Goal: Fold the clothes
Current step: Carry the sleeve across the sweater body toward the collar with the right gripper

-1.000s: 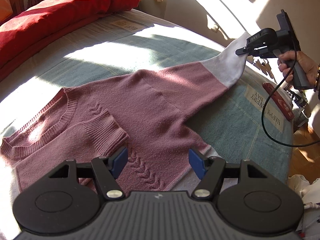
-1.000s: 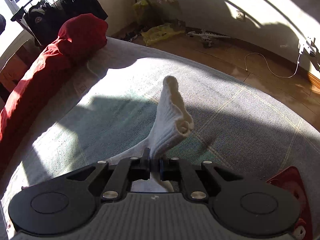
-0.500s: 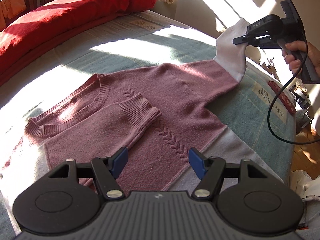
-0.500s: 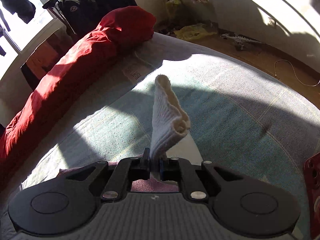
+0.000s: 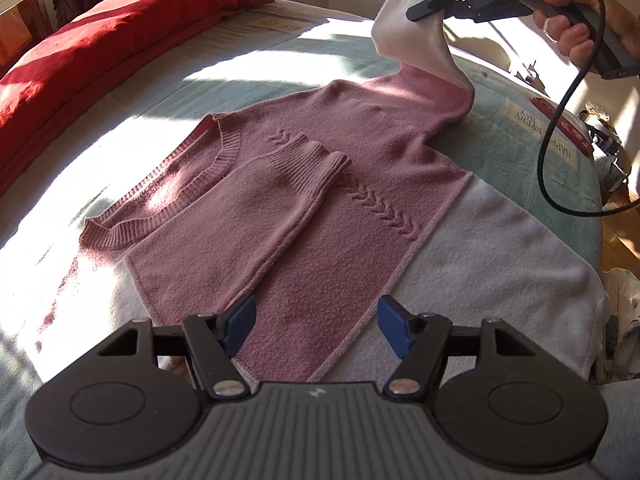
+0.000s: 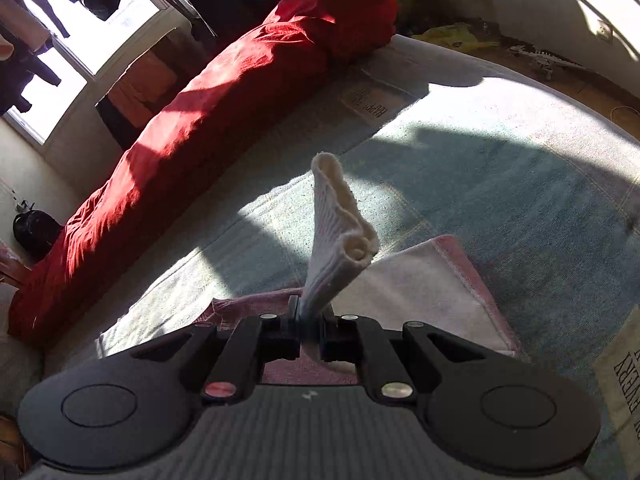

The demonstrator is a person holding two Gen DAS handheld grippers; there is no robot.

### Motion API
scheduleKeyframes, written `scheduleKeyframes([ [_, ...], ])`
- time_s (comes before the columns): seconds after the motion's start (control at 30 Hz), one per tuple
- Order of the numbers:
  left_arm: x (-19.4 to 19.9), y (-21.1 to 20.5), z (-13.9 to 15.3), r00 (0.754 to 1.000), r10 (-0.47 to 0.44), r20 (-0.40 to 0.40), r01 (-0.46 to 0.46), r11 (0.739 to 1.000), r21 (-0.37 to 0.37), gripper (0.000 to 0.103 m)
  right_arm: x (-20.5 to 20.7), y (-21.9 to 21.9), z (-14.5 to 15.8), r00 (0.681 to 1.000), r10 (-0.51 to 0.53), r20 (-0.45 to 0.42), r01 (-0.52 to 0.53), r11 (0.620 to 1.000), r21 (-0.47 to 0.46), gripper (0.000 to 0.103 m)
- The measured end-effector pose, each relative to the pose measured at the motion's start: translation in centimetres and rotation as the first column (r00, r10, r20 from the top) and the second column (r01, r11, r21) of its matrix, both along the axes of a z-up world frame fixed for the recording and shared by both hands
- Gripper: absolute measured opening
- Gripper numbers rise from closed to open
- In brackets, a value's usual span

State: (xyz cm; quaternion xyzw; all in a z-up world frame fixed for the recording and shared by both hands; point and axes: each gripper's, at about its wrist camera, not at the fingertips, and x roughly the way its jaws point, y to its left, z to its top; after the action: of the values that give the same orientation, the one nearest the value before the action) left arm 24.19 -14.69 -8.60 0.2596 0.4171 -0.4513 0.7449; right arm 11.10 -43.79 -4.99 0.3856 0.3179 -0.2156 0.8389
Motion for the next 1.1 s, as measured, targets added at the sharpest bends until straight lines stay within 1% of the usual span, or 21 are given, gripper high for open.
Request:
scheduleKeyframes([
  [0.1, 0.1, 0.8, 0.0, 1.000, -0.005, 0.007, 0.005, 1.000, 0.009, 0.068, 1.1, 1.1, 0.1, 1.000, 0.023, 0.005, -0.023, 1.000, 0.011, 0.009],
  [0.33, 0.4, 2.1, -0.1, 1.000, 0.015, 0.000, -0.015, 1.000, 0.000, 0.068, 2.7, 3.2, 0.8, 0.998, 0.054, 0.044, -0.056, 0.997, 0.047, 0.009],
  [0.53, 0.0, 2.8, -0.2, 0.999, 0.005, 0.046, -0.006, 1.000, 0.019, 0.068, 4.3, 5.4, 1.7, 0.992, 0.103, 0.076, -0.107, 0.993, 0.051, 0.009],
  [0.67, 0.4, 3.6, -0.2, 0.998, 0.048, 0.049, -0.049, 0.999, 0.013, 0.068, 5.6, 7.2, 1.9, 0.986, 0.149, 0.069, -0.152, 0.988, 0.034, 0.010],
  [0.8, 1.1, 4.7, -0.1, 0.996, 0.084, 0.044, -0.084, 0.996, 0.004, 0.068, 6.4, 8.5, 1.8, 0.983, 0.171, 0.070, -0.173, 0.984, 0.033, 0.010],
  [0.93, 1.3, 5.7, -0.3, 0.994, 0.101, 0.033, -0.101, 0.995, 0.001, 0.068, 7.2, 9.7, 1.7, 0.979, 0.186, 0.080, -0.190, 0.981, 0.040, 0.010],
  [1.1, 1.1, 6.5, -0.3, 0.994, 0.105, 0.027, -0.106, 0.994, 0.003, 0.069, 8.3, 11.5, 1.9, 0.969, 0.230, 0.089, -0.234, 0.972, 0.036, 0.010],
])
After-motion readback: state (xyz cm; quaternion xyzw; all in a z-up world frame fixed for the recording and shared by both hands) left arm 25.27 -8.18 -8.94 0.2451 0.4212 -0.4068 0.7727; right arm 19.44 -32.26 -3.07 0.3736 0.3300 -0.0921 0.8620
